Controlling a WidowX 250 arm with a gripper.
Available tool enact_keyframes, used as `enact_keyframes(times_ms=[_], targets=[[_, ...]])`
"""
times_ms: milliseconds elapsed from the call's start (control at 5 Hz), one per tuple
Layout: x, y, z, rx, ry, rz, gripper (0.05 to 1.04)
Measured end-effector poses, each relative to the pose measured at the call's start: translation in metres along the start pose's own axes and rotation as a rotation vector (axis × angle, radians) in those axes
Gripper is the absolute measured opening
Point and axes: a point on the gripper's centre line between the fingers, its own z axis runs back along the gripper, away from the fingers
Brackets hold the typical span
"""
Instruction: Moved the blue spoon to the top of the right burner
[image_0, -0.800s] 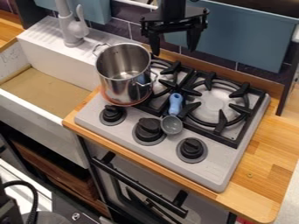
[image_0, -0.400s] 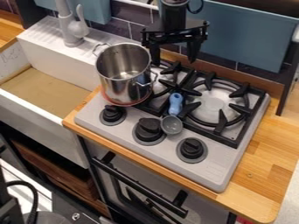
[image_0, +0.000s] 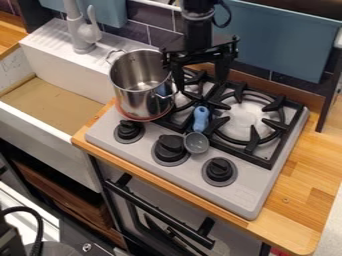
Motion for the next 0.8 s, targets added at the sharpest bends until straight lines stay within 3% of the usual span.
enact_keyframes(times_ms=[200, 400, 800], targets=[[-0.017, 0.002, 0.008, -0.015, 0.001, 0.017, 0.997], [-0.037, 0.005, 0.009, 0.017, 0.014, -0.03, 0.997], [-0.056, 0.012, -0.008, 0.068, -0.006, 0.044, 0.997]])
